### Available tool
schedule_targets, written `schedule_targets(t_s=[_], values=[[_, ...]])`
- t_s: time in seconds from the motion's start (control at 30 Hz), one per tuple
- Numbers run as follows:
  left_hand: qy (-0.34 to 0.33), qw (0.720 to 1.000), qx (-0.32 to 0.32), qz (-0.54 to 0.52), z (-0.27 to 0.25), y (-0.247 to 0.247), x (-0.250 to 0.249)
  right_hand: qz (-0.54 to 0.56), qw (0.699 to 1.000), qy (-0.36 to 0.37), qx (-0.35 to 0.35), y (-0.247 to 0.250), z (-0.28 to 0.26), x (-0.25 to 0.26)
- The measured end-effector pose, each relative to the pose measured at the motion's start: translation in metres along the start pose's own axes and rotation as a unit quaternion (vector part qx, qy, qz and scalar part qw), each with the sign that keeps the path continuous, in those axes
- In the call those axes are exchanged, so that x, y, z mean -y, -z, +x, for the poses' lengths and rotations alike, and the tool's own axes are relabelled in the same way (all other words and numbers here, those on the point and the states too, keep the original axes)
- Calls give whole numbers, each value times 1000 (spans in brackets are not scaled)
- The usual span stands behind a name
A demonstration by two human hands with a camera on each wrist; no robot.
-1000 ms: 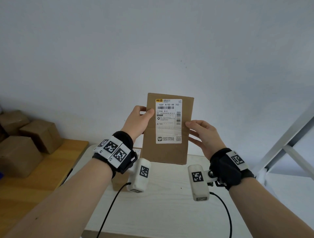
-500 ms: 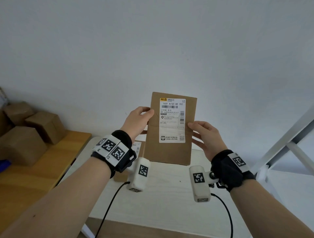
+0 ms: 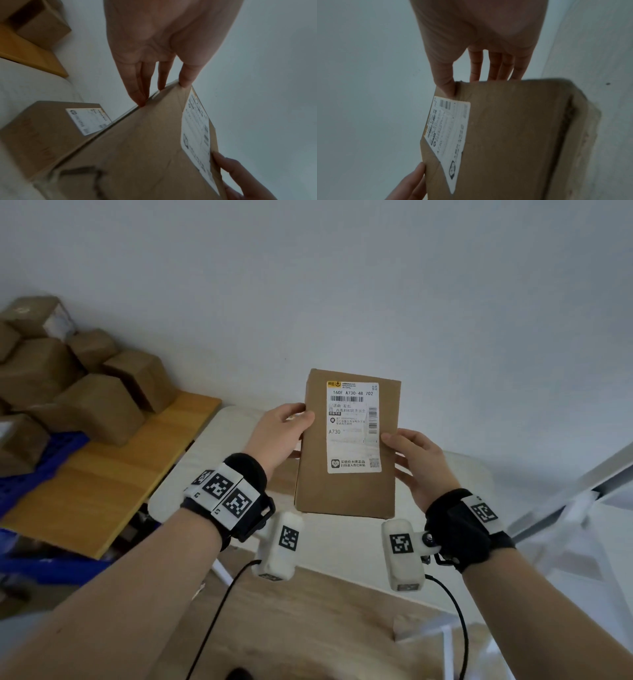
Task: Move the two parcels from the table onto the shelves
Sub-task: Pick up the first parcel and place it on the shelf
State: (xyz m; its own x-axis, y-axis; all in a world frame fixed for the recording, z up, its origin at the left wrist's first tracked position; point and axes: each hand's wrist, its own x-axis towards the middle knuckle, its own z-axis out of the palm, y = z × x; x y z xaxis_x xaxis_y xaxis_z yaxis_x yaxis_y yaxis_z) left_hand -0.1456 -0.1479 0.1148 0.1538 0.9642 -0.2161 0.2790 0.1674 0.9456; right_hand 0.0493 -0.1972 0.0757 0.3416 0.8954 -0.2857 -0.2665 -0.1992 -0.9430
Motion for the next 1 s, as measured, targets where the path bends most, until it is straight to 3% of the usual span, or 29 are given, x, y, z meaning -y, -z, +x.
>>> schedule_targets(t_s=[0.3, 0.6, 1.0], values=[[-16, 1000, 6, -3, -48, 5, 29, 1, 1000, -3, -15, 3, -58, -28], [-61, 995, 69, -49, -130, 16, 46, 0, 995, 48, -86, 12, -174, -34], [-186, 958, 175, -130, -259, -34, -6, 32, 962, 163, -215, 70, -346, -7]])
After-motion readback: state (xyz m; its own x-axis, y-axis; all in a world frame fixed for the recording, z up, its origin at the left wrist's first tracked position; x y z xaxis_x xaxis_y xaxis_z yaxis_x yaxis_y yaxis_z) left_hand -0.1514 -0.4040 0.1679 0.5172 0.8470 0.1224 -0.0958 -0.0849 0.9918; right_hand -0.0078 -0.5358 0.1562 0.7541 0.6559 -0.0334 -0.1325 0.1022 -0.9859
